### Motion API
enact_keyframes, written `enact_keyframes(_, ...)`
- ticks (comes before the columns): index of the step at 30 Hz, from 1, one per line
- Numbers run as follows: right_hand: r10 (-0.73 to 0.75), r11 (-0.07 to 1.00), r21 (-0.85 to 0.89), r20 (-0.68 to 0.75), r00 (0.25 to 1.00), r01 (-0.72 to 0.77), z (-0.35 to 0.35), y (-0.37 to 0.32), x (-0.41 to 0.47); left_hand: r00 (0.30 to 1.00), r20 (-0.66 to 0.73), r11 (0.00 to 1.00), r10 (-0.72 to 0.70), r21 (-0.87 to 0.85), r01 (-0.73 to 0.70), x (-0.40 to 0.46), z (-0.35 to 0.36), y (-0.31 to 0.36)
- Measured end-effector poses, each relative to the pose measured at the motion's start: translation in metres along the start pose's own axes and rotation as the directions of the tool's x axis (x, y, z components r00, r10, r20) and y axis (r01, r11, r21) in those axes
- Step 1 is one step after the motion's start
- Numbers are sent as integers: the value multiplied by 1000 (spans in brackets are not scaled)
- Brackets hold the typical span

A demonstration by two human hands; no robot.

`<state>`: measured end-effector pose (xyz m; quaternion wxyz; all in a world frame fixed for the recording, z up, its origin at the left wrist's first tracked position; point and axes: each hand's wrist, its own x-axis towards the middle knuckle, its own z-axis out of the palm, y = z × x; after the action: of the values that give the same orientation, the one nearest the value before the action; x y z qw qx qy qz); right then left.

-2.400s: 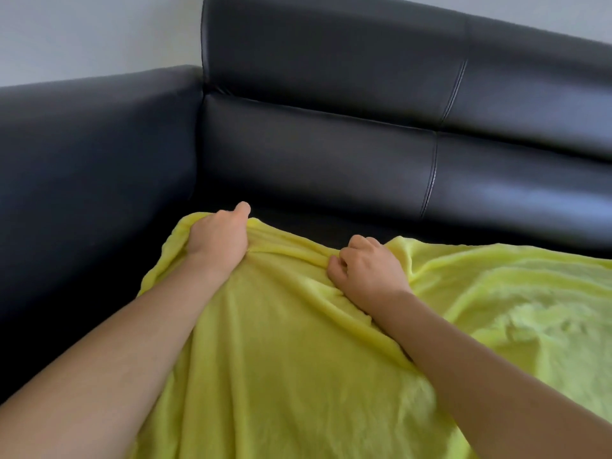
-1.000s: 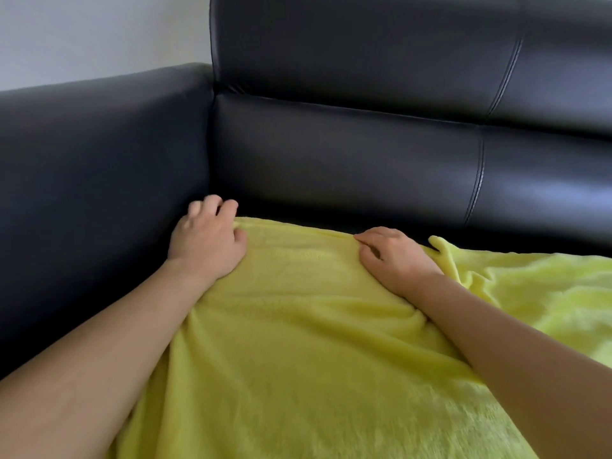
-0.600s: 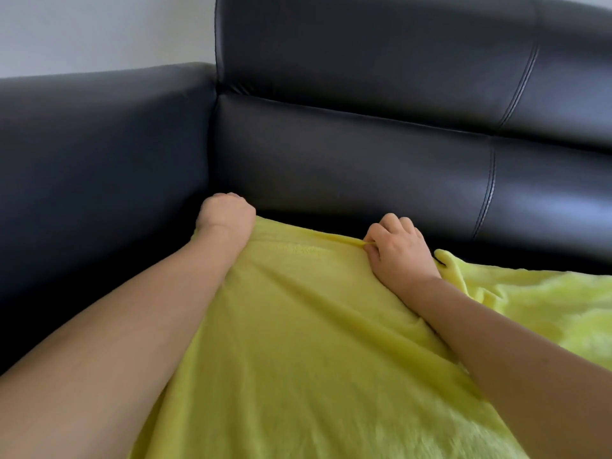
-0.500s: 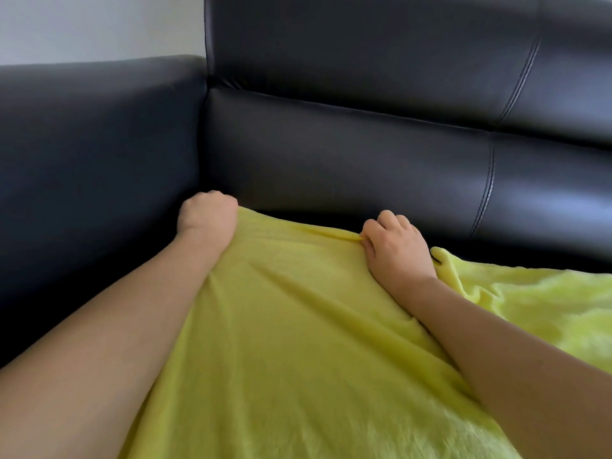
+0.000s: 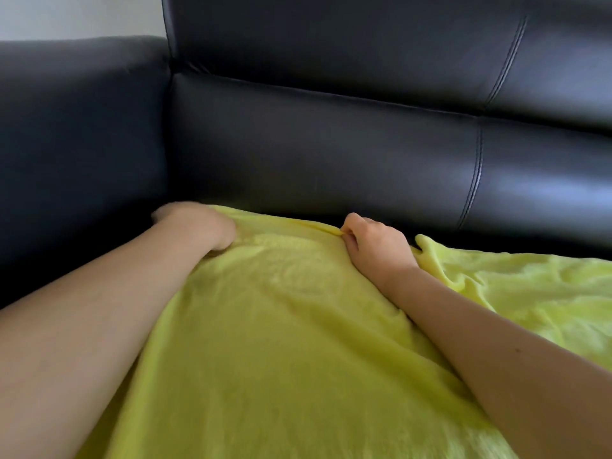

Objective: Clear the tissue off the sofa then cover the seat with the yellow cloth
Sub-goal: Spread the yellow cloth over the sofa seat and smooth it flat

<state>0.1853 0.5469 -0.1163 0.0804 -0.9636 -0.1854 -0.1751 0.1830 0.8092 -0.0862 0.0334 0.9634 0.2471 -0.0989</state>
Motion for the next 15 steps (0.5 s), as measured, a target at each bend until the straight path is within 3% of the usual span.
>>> enact_keyframes(3, 6, 1000, 12, -17, 1000, -5, 3, 1, 0, 964, -201, 979, 176, -62, -192, -27, -17, 30)
enact_keyframes(6, 17, 1000, 16, -10, 1000, -17, 2, 2, 0, 852, -331, 838, 405, -238, -491, -55, 27, 47)
enact_keyframes(10, 75, 997, 23, -52, 996, -74, -10, -7, 0, 840, -224, 835, 495, -145, -531, -51, 50, 44)
enact_keyframes(13, 192, 972, 179, -233, 953, -152, -39, -5, -7, 824, -247, 830, 510, -112, -547, -50, 48, 46)
enact_keyframes(15, 271, 960, 152, -294, 916, -235, -62, 10, -12, 826, -247, 839, 506, -84, -538, -51, 52, 45)
